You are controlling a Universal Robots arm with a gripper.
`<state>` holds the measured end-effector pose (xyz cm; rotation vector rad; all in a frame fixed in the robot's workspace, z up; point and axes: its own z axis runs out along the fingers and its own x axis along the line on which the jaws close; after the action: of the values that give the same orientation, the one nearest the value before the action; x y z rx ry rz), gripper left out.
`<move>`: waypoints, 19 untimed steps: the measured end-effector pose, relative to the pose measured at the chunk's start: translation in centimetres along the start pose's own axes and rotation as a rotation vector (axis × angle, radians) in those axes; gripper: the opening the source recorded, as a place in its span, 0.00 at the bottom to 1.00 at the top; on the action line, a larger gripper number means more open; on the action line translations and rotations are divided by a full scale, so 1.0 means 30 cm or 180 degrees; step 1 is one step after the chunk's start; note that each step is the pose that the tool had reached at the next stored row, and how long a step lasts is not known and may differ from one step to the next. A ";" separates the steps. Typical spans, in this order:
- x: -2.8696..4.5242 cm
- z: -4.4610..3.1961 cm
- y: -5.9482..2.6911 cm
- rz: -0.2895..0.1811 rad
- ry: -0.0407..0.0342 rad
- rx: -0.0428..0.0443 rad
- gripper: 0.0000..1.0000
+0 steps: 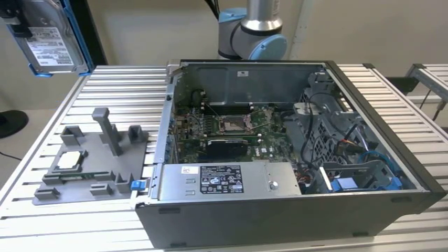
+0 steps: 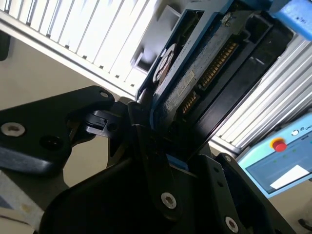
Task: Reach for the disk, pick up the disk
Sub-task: 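Pick up the disk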
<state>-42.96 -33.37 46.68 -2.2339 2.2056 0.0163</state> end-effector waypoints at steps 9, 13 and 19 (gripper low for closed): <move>0.001 0.000 -0.061 0.0001 0.0000 0.0000 0.00; 0.001 0.000 -0.085 0.0001 0.0000 0.0000 0.00; 0.001 -0.001 -0.121 0.0001 0.0000 0.0000 0.00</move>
<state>-39.35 -33.36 46.68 -2.2337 2.2058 0.0164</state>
